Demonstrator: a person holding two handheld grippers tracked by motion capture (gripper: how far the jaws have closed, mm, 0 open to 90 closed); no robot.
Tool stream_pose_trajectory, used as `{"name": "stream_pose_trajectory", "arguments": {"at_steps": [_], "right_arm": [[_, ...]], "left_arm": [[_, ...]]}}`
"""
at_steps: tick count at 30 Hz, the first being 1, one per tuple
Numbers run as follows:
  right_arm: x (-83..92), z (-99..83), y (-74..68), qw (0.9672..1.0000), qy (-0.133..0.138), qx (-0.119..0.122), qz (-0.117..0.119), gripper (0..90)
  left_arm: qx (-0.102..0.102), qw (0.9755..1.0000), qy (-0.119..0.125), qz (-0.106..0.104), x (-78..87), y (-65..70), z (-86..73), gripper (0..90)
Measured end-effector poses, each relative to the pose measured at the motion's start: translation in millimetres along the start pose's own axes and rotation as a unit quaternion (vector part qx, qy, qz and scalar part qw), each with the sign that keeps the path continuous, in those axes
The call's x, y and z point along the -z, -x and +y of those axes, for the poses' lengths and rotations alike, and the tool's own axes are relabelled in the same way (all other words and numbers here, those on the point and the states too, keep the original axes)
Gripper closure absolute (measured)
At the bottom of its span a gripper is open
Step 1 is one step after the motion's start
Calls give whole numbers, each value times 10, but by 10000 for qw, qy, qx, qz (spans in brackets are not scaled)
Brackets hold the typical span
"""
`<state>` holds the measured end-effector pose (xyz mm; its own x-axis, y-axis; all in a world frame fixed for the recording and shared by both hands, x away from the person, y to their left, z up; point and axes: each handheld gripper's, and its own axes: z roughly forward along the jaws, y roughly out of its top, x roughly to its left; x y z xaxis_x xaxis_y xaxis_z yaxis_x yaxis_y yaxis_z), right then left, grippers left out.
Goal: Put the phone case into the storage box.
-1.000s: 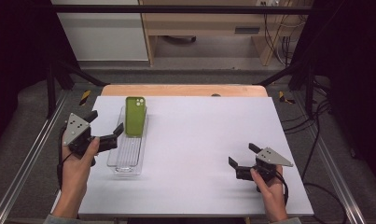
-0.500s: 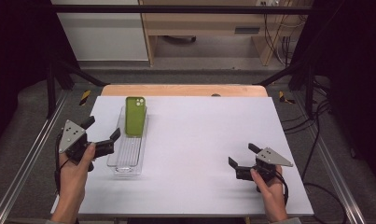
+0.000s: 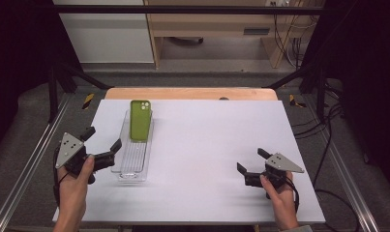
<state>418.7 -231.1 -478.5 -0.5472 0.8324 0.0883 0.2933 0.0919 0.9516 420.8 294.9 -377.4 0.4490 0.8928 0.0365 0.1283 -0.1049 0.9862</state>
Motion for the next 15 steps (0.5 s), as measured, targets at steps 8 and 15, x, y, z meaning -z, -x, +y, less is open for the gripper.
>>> {"name": "stream_pose_trajectory", "arguments": {"at_steps": [8, 15], "right_arm": [[25, 9, -3, 9999, 102, 110, -79, 39], [54, 19, 15, 9998, 160, 106, -105, 39]], "left_arm": [[34, 10000, 45, -11, 66, -9, -103, 18], [81, 9999, 138, -8, 126, -35, -182, 18]]}}
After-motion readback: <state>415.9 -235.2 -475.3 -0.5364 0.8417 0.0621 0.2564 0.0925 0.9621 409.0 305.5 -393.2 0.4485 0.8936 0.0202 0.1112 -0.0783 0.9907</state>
